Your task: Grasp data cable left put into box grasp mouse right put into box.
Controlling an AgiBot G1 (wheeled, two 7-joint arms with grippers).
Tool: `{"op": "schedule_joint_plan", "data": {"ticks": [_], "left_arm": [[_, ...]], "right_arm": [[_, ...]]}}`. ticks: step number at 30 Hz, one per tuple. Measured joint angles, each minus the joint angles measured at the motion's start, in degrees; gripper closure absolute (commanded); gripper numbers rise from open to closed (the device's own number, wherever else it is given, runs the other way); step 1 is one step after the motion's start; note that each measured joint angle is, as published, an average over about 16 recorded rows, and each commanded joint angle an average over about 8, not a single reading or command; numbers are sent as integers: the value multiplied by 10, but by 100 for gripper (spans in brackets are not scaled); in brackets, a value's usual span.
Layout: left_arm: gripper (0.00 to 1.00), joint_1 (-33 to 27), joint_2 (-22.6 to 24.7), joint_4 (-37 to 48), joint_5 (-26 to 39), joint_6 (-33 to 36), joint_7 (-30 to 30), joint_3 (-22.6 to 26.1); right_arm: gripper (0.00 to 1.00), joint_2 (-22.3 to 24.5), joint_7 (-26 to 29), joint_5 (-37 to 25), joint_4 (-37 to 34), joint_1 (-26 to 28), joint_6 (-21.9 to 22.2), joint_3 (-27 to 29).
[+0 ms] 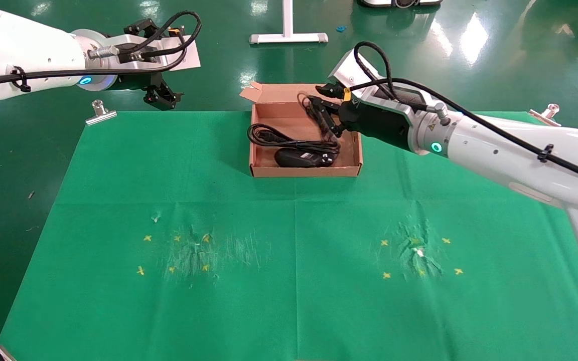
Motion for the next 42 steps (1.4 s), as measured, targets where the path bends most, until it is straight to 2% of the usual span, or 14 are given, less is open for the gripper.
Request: {"op": "schedule_joint_plan", "data": {"ticks": [12, 29, 36, 42], "left_arm": [[0, 0, 1, 1, -1, 0, 1, 0], [0, 3, -1, 0, -5, 2, 3, -4], [0, 28, -15, -14, -42, 25, 14, -35], [0, 69, -38, -36, -104, 64, 33, -89]], "right_arm": [[0, 23, -2, 38, 15, -11, -32, 8], [0, 108, -17, 195, 62, -59, -153, 41], [0, 145, -24, 262, 82, -80, -205, 56], [0, 176, -29, 319, 99, -98, -249, 68]]}}
